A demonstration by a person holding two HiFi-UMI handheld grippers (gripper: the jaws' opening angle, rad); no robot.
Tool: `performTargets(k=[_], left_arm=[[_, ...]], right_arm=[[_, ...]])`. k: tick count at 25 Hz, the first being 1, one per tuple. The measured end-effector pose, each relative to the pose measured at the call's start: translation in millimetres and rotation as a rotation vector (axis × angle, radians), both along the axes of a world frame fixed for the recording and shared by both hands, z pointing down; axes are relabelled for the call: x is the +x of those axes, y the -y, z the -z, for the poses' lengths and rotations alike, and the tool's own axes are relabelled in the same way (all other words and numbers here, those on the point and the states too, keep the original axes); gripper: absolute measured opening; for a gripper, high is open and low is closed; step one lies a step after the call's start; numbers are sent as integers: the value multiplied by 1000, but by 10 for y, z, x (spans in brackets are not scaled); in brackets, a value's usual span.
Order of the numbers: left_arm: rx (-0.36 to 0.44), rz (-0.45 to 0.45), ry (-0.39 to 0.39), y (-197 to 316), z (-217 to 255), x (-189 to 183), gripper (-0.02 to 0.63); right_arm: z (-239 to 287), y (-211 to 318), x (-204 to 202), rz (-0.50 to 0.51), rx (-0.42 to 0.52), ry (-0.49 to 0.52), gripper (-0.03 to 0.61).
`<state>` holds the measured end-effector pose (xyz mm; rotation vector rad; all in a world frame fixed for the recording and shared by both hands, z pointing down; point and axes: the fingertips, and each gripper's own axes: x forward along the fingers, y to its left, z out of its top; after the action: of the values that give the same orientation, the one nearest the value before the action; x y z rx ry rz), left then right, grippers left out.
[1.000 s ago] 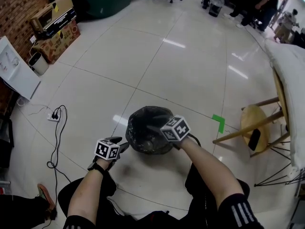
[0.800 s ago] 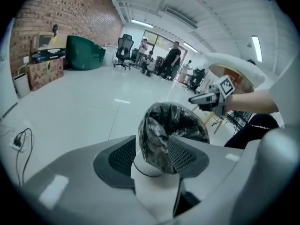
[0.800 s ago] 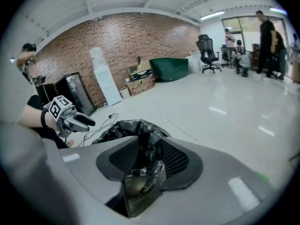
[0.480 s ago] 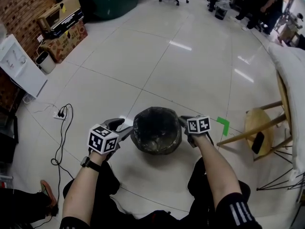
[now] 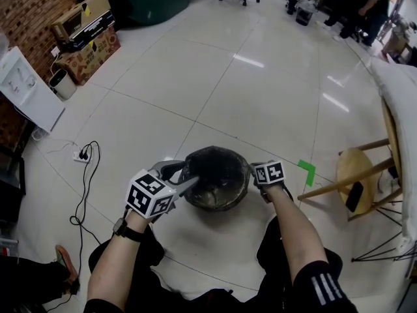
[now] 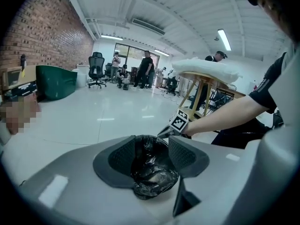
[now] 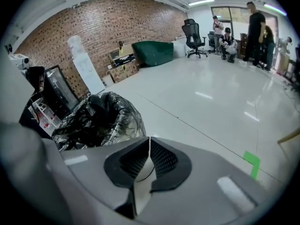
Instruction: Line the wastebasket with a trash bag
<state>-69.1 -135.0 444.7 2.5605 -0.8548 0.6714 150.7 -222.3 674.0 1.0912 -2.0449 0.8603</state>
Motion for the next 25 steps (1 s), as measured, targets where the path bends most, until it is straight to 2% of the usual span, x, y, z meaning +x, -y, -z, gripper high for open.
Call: performTargets(k=[1, 3, 5, 7, 10, 12, 14, 16, 17, 22, 25], left_arm=[[3, 0, -4, -8, 10, 13, 213], [9, 7, -15, -12, 22, 14, 215], [10, 9, -19, -22, 5, 6, 225], [13, 2, -13, -36, -26, 19, 249], [25, -14, -20, -37, -4, 77, 259], [35, -29, -35, -53, 53, 139, 259], [51, -44, -34, -82, 102, 191, 259], [65, -50, -27, -112, 147, 210, 259], [71, -51, -25, -127, 171, 210, 259], [77, -71, -26, -201, 255, 191, 259], [76, -68, -34, -224, 284, 158, 259]], right_arm=[[-16, 3, -3, -2, -6, 6, 29], [15, 18, 5, -13, 3, 6, 138], [169, 48, 29, -31, 51, 5, 168], [420, 79, 57, -32, 111, 2, 172], [933, 60, -17, 23, 195, 16, 169], [1344, -8, -153, 73, 258, 38, 144], [1740, -124, -324, 117, 319, 60, 100], [2074, -281, -518, 150, 356, 98, 20], [2214, -372, -614, 164, 368, 121, 6], [2597, -893, -940, 202, 383, 255, 6], [2605, -1065, -979, 212, 420, 250, 6]])
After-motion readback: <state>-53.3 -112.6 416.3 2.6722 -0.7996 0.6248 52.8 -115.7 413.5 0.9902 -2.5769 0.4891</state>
